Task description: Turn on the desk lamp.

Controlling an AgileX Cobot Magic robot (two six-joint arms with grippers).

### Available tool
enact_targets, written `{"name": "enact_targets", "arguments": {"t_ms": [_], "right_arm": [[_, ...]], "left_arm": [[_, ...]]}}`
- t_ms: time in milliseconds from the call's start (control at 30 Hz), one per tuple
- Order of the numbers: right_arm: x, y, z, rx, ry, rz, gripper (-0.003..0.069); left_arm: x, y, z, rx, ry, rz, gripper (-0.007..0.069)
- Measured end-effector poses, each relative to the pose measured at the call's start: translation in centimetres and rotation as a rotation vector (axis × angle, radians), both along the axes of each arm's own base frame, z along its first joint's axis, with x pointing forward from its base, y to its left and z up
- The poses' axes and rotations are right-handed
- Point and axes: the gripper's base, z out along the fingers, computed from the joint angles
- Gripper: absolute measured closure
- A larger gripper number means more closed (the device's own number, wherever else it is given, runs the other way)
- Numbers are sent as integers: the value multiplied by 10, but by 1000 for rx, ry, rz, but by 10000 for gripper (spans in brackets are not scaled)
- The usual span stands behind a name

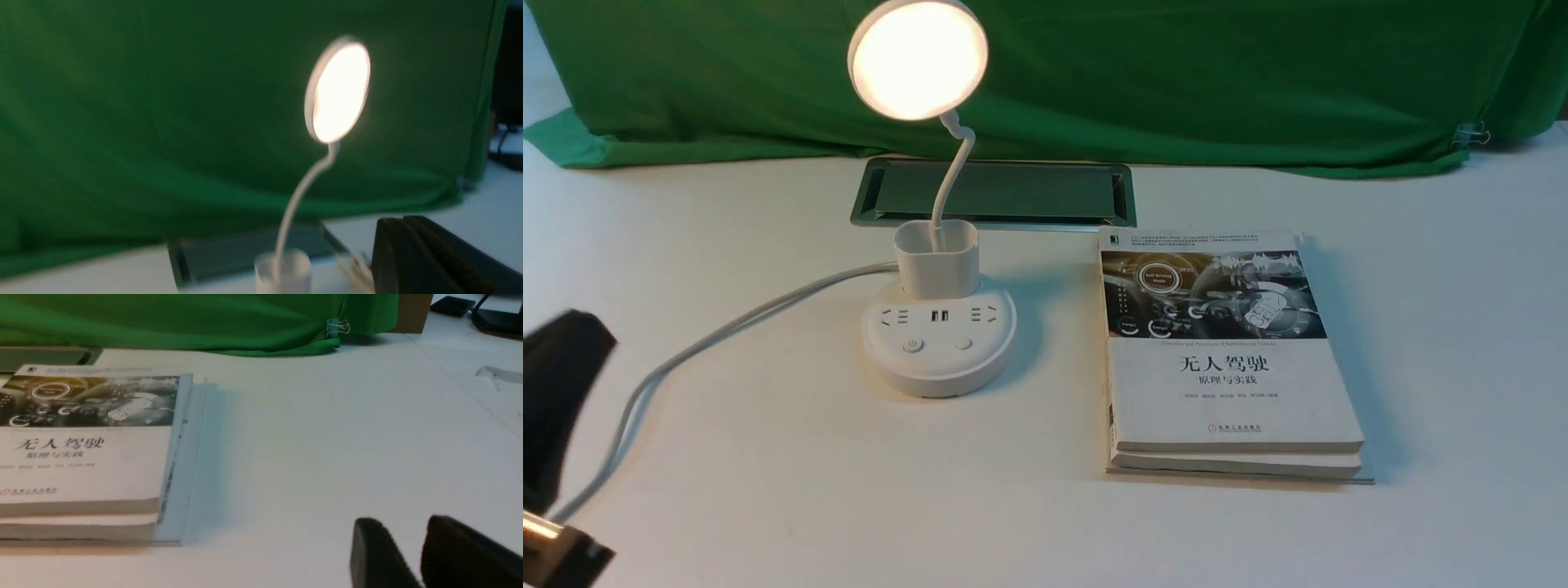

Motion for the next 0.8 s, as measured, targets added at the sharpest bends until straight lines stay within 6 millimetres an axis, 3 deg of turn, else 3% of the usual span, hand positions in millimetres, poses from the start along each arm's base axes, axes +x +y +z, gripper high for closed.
{"name": "enact_targets", "arguments": {"t_ms": [67,233,467,667,800], "right_arm": [[0,0,0,0,0,0,418],[0,0,0,0,0,0,418],[0,0,0,0,1,0,418],[0,0,0,0,0,0,418],[0,0,0,0,0,0,418]], "left_arm": [[-8,7,2,19,-110,58,603],[-23,17,-9,22,-165,154,603],[-22,19,-62,27,80,188,603],[-22,16,-88,66,357,159,603],[-23,16,-93,81,408,154,603]]}}
